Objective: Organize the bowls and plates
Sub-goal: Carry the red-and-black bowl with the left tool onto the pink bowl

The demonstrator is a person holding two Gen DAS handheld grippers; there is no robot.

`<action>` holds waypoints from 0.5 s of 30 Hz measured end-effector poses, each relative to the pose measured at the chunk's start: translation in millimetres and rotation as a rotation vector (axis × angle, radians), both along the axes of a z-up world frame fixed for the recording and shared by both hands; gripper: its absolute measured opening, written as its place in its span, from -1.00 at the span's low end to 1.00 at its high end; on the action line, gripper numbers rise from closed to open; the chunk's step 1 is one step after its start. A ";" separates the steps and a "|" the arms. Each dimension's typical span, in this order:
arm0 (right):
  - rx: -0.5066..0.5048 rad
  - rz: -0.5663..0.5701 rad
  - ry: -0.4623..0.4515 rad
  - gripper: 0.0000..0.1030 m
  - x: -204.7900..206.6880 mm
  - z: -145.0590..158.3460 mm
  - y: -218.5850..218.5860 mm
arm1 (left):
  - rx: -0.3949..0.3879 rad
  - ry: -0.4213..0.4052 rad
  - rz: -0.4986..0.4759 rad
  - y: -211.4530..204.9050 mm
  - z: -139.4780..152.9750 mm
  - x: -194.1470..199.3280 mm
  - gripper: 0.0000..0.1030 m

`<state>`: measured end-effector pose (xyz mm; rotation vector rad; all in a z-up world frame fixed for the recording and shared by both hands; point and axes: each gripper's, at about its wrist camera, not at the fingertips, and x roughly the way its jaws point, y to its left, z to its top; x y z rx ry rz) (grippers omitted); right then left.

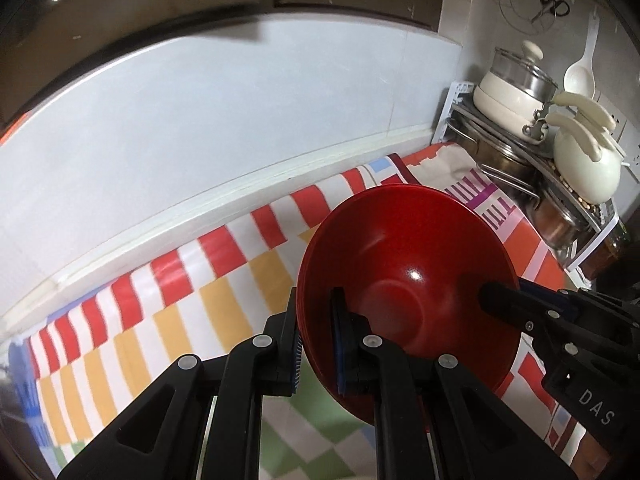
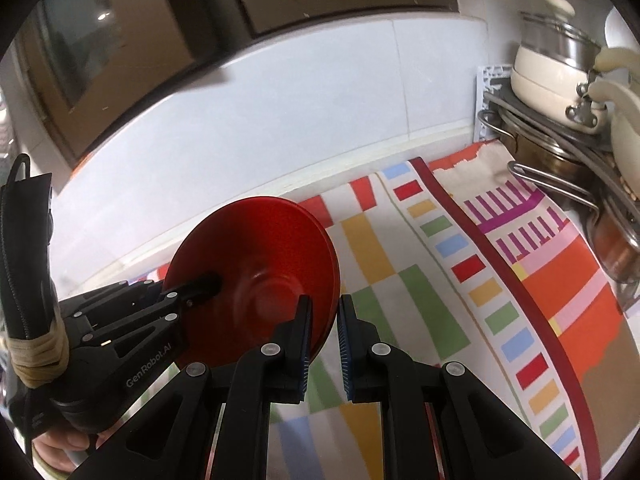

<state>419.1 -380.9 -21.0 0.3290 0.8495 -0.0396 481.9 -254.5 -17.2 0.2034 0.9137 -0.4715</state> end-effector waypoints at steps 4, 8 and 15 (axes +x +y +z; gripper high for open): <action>-0.004 0.036 -0.008 -0.72 -13.9 6.9 15.6 | -0.005 -0.009 0.036 17.4 5.8 -19.5 -0.73; -0.002 0.070 -0.013 -0.72 -29.7 11.3 28.1 | 0.001 -0.016 0.061 29.7 10.6 -39.1 -0.73; -0.010 0.121 -0.014 -0.72 -53.2 16.8 44.6 | 0.005 -0.018 0.102 46.7 14.7 -70.3 -0.73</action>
